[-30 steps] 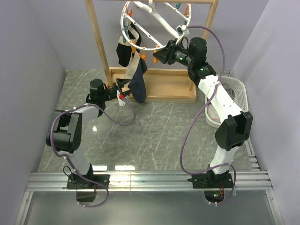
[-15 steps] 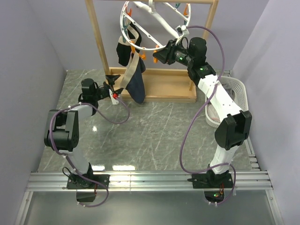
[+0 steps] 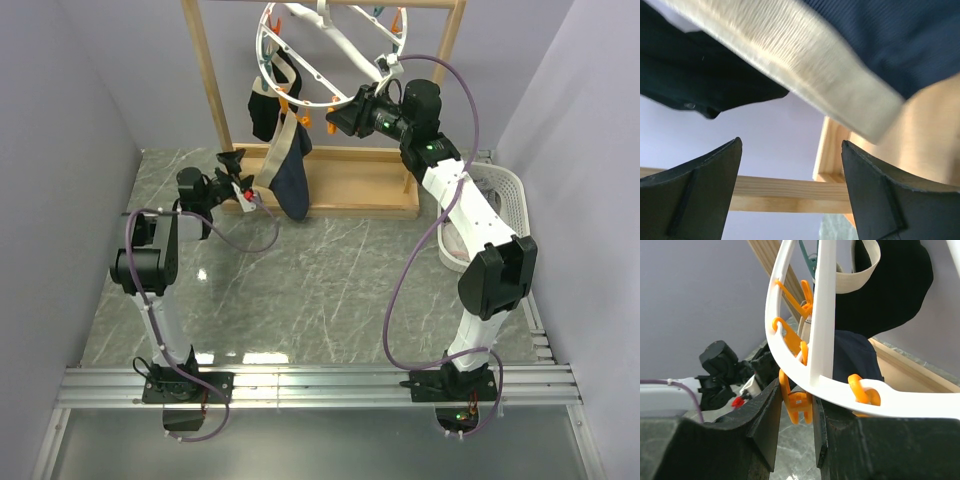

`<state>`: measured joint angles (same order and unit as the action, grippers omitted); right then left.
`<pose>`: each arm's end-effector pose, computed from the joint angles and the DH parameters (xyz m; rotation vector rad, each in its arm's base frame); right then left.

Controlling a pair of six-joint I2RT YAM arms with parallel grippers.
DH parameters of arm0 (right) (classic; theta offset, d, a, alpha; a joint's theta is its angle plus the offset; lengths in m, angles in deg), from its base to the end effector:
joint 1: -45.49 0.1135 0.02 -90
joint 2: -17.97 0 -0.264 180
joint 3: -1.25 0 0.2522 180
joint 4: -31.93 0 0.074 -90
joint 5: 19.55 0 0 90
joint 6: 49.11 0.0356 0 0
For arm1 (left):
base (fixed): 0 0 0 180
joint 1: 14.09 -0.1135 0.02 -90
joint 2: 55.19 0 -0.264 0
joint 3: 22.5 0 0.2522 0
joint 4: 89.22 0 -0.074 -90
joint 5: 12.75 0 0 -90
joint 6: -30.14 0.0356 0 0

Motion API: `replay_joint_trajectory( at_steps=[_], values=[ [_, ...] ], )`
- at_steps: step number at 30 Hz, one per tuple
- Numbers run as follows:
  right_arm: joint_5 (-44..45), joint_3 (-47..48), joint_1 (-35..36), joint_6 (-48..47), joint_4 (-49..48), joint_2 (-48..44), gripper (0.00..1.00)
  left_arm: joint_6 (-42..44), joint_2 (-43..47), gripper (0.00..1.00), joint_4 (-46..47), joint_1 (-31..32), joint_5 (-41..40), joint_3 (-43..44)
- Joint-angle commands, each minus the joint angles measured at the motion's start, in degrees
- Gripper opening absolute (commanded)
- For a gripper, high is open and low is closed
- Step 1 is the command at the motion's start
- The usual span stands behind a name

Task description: Clip the underwear to the hanger

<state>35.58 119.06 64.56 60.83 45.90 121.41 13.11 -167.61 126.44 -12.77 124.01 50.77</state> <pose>0.3987 0.1594 0.4336 -0.4875 1.5833 0.9987 0.4138 -0.0355 0.1923 1.3933 0.8280 0.3005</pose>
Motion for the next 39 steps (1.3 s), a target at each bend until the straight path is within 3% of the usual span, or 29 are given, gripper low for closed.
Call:
replay_joint_trajectory(
  at_steps=[1,12,24,33,39],
  values=[
    [-0.99,3.44,-0.17,0.71,-3.46,0.54,0.00,-3.88,-2.18,0.86,9.89,0.35,-3.43,4.56],
    [-1.16,4.23,-0.26,1.24,-3.28,1.42,0.00,-9.78,0.96,0.94,16.75,1.75,3.59,0.36],
    [-1.34,3.97,-0.26,1.24,-3.28,1.33,0.00,-13.73,5.45,0.96,21.32,5.00,5.26,-4.22],
    [-1.60,4.05,-0.17,1.68,-3.20,1.68,0.00,-11.27,7.30,0.98,21.24,5.97,7.72,-6.33],
    [-1.69,4.23,-0.17,1.85,-3.02,1.77,0.00,-3.03,7.30,0.98,16.58,6.32,10.54,-6.16]
  ],
)
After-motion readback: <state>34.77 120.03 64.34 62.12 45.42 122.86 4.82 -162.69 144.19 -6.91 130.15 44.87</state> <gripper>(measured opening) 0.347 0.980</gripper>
